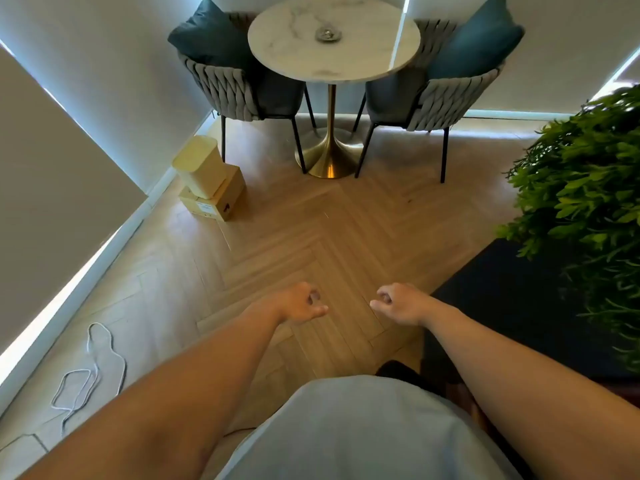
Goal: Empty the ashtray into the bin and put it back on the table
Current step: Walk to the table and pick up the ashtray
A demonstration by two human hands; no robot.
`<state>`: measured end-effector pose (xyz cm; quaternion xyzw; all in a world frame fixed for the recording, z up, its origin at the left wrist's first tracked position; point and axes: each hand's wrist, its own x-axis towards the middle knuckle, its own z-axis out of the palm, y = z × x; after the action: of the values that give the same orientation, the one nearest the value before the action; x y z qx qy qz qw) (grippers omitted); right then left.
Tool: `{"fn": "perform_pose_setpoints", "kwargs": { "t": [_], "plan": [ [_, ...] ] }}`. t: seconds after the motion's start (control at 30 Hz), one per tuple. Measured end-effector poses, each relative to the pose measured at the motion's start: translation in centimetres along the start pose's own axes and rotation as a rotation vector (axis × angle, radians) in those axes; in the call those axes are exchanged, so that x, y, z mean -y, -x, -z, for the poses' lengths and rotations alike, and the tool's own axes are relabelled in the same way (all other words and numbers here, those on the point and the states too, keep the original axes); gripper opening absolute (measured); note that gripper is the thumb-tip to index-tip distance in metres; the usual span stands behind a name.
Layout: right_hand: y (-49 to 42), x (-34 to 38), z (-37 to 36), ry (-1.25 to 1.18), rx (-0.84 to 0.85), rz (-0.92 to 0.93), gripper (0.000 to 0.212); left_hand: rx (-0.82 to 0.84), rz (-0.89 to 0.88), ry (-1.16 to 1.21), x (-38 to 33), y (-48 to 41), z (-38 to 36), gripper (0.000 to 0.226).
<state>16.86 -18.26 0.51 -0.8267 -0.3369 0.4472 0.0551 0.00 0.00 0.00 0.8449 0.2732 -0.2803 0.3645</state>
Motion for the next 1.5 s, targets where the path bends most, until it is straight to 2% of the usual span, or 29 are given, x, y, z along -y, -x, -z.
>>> {"fn": "perform_pose_setpoints", "kwargs": {
  "t": [0.47, 1.07, 1.5],
  "plan": [
    [-5.7, -0.3, 2.8, -0.006, 0.027, 0.008, 0.066, 0.020, 0.020, -0.089, -0.1, -4.7, 3.4, 0.060],
    [-17.0, -2.2, 16.1, 0.009, 0.106, 0.049, 0.065, 0.000, 0.087, 0.018, -7.3, -16.9, 12.7, 0.055],
    [-23.1, -0.7, 22.9, 0.009, 0.087, 0.041, 0.064, -0.021, 0.061, 0.056, -6.9, -22.9, 19.4, 0.052]
  ]
}}
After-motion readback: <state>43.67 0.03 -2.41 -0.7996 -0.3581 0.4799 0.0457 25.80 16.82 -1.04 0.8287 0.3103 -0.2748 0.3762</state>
